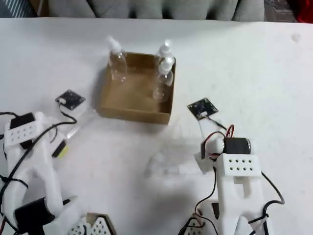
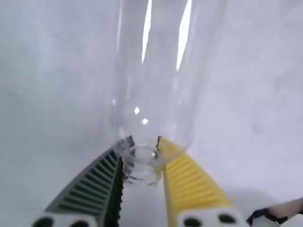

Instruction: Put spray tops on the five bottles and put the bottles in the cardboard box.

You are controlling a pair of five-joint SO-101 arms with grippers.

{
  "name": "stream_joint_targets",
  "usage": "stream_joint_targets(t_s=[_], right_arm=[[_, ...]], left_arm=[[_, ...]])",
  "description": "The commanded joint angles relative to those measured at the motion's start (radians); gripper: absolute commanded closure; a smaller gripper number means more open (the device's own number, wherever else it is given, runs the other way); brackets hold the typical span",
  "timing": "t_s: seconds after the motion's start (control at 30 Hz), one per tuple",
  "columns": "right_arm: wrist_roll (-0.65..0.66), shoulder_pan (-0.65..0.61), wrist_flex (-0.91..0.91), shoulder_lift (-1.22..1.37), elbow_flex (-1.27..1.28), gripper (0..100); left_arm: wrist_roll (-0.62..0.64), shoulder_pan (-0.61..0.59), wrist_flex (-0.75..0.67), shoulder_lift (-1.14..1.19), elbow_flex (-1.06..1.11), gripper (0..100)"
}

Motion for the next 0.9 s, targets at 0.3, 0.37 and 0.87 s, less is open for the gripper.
stream_joint_targets(t_s=[0.3, 0.37, 0.87], right_arm=[[0.009, 0.007, -0.008, -0.021, -0.005, 98.1], [0.009, 0.005, -0.01, -0.021, -0.005, 98.1], [0.009, -0.021, -0.022, -0.021, 0.009, 98.0]], left_arm=[[0.321, -0.206, -0.098, -0.001, -0.038, 94], [0.468, -0.226, -0.115, -0.001, -0.003, 94], [1.389, -0.282, -0.47, -0.008, 0.189, 81]])
